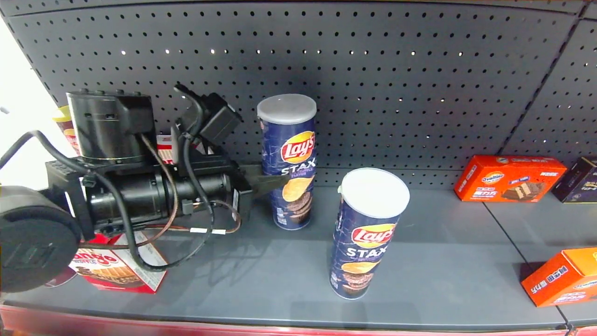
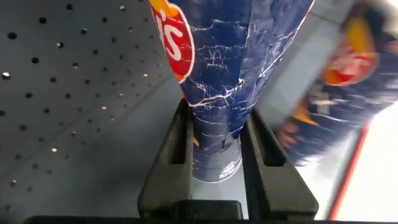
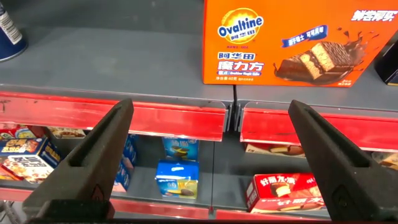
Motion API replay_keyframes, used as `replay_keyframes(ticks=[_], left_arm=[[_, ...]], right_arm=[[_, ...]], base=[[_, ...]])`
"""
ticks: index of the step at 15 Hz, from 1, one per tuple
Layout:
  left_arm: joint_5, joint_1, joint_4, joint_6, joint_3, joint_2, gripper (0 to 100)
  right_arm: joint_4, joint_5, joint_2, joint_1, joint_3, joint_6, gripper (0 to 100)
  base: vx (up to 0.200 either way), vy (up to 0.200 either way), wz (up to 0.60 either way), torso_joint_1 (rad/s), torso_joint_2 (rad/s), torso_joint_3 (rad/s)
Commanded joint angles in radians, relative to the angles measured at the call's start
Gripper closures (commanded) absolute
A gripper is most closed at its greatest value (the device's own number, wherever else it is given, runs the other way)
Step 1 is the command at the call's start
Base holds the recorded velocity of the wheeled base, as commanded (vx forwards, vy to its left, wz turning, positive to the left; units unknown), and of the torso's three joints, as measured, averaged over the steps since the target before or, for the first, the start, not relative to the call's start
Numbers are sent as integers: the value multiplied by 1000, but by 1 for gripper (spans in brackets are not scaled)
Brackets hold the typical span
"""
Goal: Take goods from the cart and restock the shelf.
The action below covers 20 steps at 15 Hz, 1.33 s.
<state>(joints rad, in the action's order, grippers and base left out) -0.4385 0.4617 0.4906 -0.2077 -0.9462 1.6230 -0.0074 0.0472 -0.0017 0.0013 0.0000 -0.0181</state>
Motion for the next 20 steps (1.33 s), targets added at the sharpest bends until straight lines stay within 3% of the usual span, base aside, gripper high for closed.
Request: replay_keyframes(ticks=[1, 9, 20], left_arm=[[-2, -5, 60, -4, -40, 109, 100], [-3, 5, 161, 2, -63, 212, 100], [-3, 34, 215, 25, -45, 242, 100]], right_arm=[[0, 0, 2, 0, 0, 0, 0], [0, 0, 2, 0, 0, 0, 0], [0, 0, 2, 0, 0, 0, 0]], base=[[0, 0, 0, 0, 0, 0], [0, 0, 0, 0, 0, 0], [0, 0, 0, 0, 0, 0]])
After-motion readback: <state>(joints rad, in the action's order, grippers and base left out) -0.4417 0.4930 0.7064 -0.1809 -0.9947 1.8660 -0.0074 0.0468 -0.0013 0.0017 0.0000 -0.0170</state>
